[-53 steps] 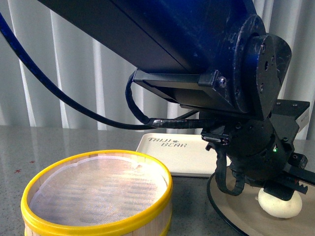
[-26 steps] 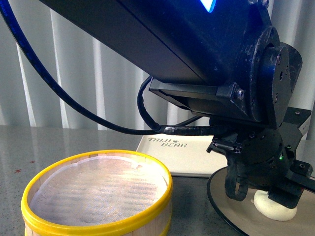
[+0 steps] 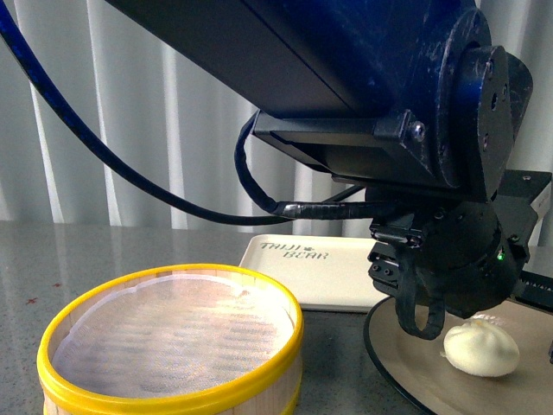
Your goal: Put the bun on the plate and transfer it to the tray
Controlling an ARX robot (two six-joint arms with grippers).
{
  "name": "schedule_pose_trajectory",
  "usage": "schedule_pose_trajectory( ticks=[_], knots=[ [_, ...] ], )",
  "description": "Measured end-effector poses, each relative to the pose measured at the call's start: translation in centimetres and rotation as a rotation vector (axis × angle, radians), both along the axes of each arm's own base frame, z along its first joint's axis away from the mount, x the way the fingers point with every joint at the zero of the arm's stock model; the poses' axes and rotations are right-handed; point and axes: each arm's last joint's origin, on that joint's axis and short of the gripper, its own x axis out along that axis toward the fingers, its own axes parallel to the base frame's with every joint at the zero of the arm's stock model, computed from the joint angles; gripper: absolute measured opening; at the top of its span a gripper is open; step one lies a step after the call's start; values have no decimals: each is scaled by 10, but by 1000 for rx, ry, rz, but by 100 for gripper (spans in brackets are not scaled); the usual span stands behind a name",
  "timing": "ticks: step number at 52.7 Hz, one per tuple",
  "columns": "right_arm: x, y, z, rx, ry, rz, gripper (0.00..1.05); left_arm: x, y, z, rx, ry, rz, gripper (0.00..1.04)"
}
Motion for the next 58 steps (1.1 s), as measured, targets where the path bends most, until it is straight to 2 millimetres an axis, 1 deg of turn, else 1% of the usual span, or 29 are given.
schedule_pose_trajectory(
  ticks=[7, 14, 18, 21, 24, 29, 30, 33, 34, 35, 36, 38, 42, 45, 49, 50, 51, 52, 53, 55, 56, 58],
  knots=[
    [0, 0, 0, 0, 0, 0, 96, 2, 3, 3, -12, 2, 14, 98],
    [0, 0, 0, 0, 0, 0, 96, 7, 10, 11, -41, -6, 42, 98],
    [0, 0, 0, 0, 0, 0, 96, 13, 21, 23, -77, -30, 81, 98],
    [0, 0, 0, 0, 0, 0, 96, 23, 38, 39, -128, -68, 149, 98],
    [0, 0, 0, 0, 0, 0, 96, 33, 58, 54, -181, -112, 237, 98],
    [0, 0, 0, 0, 0, 0, 96, 52, 104, 75, -254, -164, 435, 98],
    [0, 0, 0, 0, 0, 0, 96, 54, 109, 76, -263, -164, 461, 98],
    [0, 0, 0, 0, 0, 0, 96, 62, 139, 81, -289, -176, 599, 98],
    [0, 0, 0, 0, 0, 0, 96, 65, 149, 81, -291, -176, 645, 98],
    [0, 0, 0, 0, 0, 0, 96, 68, 164, 81, -295, -173, 722, 98],
    [0, 0, 0, 0, 0, 0, 96, 68, 169, 80, -296, -174, 746, 98],
    [0, 0, 0, 0, 0, 0, 96, 70, 188, 77, -291, -167, 842, 98],
    [0, 0, 0, 0, 0, 0, 96, 71, 213, 67, -261, -151, 962, 98],
    [0, 0, 0, 0, 0, 1, 96, 71, 216, 64, -265, -141, 974, 98],
    [0, 0, 0, 0, 0, 0, 96, 70, 211, 63, -265, -143, 961, 98],
    [0, 0, 0, 0, 0, 0, 96, 68, 211, 63, -273, -184, 962, 95],
    [0, 0, 0, 0, 0, 0, 96, 65, 213, 63, -289, -271, 955, 90],
    [0, 0, 0, 0, 0, 0, 96, 61, 214, 61, -303, -323, 938, 86],
    [0, 0, 0, 0, 0, 0, 96, 52, 217, 59, -323, -394, 912, 81],
    [0, 0, 0, 0, 0, 0, 96, 39, 224, 54, -349, -467, 885, 74],
    [0, 0, 0, 0, 0, 0, 96, 28, 231, 51, -363, -512, 878, 69],
    [0, 0, 0, 0, 0, 0, 96, 13, 242, 46, -370, -559, 876, 61]
  ],
)
